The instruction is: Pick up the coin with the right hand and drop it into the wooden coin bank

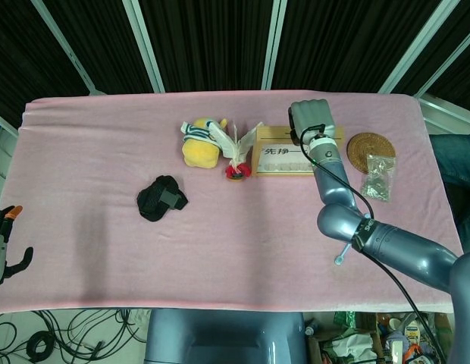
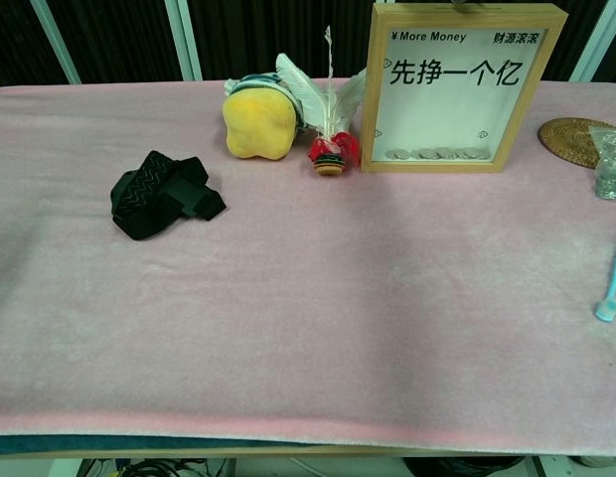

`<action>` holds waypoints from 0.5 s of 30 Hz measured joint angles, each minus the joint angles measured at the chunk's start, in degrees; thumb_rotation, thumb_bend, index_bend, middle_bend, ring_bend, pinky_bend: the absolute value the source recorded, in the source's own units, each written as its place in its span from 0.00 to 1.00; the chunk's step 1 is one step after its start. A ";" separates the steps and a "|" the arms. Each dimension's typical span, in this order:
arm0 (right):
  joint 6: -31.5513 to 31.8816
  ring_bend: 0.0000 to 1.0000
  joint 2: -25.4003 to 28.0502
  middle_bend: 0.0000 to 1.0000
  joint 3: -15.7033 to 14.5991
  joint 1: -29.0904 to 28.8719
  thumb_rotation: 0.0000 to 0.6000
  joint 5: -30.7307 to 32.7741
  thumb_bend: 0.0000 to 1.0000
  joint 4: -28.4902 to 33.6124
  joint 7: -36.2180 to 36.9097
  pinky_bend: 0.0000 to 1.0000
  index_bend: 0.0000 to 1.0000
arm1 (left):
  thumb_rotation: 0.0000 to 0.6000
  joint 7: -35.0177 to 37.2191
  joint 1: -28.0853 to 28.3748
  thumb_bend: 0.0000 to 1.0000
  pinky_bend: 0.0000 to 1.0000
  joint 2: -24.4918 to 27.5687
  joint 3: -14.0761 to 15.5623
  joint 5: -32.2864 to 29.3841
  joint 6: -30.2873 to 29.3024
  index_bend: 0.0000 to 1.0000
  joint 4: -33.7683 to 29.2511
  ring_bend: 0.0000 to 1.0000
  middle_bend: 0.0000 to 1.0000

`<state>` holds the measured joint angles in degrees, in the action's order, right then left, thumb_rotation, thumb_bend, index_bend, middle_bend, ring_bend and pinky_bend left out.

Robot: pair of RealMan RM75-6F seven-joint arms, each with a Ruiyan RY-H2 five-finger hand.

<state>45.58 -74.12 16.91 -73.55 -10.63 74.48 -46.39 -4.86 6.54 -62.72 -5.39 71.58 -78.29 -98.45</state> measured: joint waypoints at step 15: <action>-0.78 0.86 -0.30 0.85 -1.99 -0.47 1.00 0.32 0.45 -1.14 0.99 0.80 0.73 | 1.00 -0.18 0.04 0.40 0.00 -0.04 -0.09 -0.27 -0.03 0.10 -0.06 0.00 0.04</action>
<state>44.80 -74.42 14.92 -74.02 -10.31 73.34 -45.40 -5.04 6.58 -62.77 -5.48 71.31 -78.33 -98.50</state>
